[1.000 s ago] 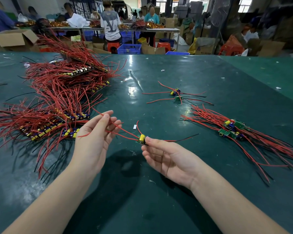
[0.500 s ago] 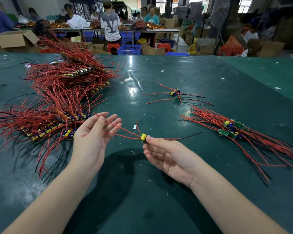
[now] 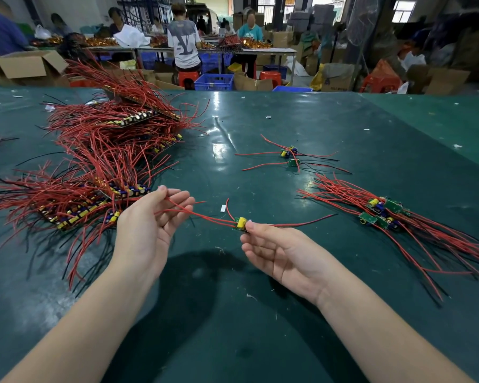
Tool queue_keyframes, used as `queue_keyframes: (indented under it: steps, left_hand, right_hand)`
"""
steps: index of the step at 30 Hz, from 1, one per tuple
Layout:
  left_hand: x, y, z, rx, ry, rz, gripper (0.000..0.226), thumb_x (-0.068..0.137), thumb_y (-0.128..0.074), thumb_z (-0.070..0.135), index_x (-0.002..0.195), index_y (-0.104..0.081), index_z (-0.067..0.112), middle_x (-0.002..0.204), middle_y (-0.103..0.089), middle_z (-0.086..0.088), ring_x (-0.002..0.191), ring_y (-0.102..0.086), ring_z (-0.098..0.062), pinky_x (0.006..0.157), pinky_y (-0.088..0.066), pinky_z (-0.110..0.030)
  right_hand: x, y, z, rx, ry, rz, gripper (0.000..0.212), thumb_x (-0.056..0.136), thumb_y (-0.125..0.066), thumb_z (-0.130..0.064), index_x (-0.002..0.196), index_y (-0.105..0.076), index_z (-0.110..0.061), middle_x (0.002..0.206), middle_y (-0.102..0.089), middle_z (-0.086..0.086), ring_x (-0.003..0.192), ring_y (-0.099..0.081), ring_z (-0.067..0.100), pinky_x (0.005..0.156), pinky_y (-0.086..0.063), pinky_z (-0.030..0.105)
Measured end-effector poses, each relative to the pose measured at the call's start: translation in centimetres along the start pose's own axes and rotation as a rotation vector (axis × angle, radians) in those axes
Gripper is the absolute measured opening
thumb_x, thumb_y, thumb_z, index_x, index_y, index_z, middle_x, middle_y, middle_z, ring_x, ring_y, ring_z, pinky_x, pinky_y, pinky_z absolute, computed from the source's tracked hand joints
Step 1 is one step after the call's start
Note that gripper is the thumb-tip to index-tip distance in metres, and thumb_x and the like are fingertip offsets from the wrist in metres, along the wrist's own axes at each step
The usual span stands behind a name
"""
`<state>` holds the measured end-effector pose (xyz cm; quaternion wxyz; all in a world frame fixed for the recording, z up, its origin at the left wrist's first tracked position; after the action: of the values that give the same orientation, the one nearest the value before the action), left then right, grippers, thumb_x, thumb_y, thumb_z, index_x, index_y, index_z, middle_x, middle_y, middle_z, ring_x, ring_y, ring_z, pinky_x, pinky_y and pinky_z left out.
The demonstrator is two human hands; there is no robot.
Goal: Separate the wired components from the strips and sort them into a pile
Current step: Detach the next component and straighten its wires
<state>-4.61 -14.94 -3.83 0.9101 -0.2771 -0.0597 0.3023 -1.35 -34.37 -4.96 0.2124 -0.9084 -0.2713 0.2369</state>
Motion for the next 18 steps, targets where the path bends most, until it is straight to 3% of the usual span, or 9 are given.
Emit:
queue_keyframes:
  steps: [5, 10, 13, 18]
  left_hand:
    - [-0.2, -0.4, -0.2, -0.029, 0.011, -0.056, 0.025, 0.1, -0.047, 0.024, 0.095, -0.064, 0.007, 0.082, -0.074, -0.003, 0.08, -0.073, -0.016, 0.066, -0.057, -0.021]
    - [-0.7, -1.2, -0.6, -0.152, 0.241, -0.173, 0.046, 0.087, -0.057, 0.043, 0.114, -0.059, 0.006, 0.105, -0.073, -0.01, 0.096, -0.071, -0.022, 0.074, -0.059, -0.028]
    - [-0.9, -1.5, -0.7, -0.218, 0.338, -0.24, 0.058, 0.077, -0.063, 0.038, 0.122, -0.056, 0.003, 0.112, -0.07, -0.013, 0.1, -0.07, -0.023, 0.074, -0.059, -0.03]
    - [-0.7, -1.4, -1.0, -0.162, 0.305, -0.333, 0.041, 0.079, -0.059, 0.018, 0.118, -0.061, 0.006, 0.113, -0.07, -0.013, 0.101, -0.07, -0.021, 0.075, -0.058, -0.026]
  right_hand:
    - [0.0, -0.1, 0.0, 0.029, -0.014, 0.009, 0.018, 0.06, -0.079, -0.021, 0.075, -0.079, -0.01, 0.078, -0.072, 0.007, 0.065, -0.069, 0.012, 0.057, -0.055, 0.019]
    - [0.1, 0.1, -0.2, 0.205, -0.038, 0.068, 0.016, 0.06, -0.078, -0.016, 0.074, -0.079, -0.009, 0.078, -0.072, 0.008, 0.062, -0.069, 0.013, 0.053, -0.055, 0.02]
    - [0.1, 0.1, -0.3, 0.246, -0.039, 0.085, 0.016, 0.061, -0.077, -0.015, 0.076, -0.079, -0.009, 0.078, -0.072, 0.007, 0.062, -0.069, 0.012, 0.052, -0.055, 0.019]
    - [0.2, 0.1, -0.4, 0.229, -0.037, 0.091, 0.015, 0.062, -0.077, -0.016, 0.075, -0.079, -0.009, 0.078, -0.073, 0.007, 0.062, -0.069, 0.012, 0.053, -0.055, 0.019]
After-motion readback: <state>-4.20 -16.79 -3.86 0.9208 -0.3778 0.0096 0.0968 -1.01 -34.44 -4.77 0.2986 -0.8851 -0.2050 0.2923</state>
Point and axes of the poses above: each hand's wrist, its own x-axis towards the middle knuckle, its own y-axis out of the back of the hand, z = x × y, the point moved 2 cm from there along x, towards the middle knuckle
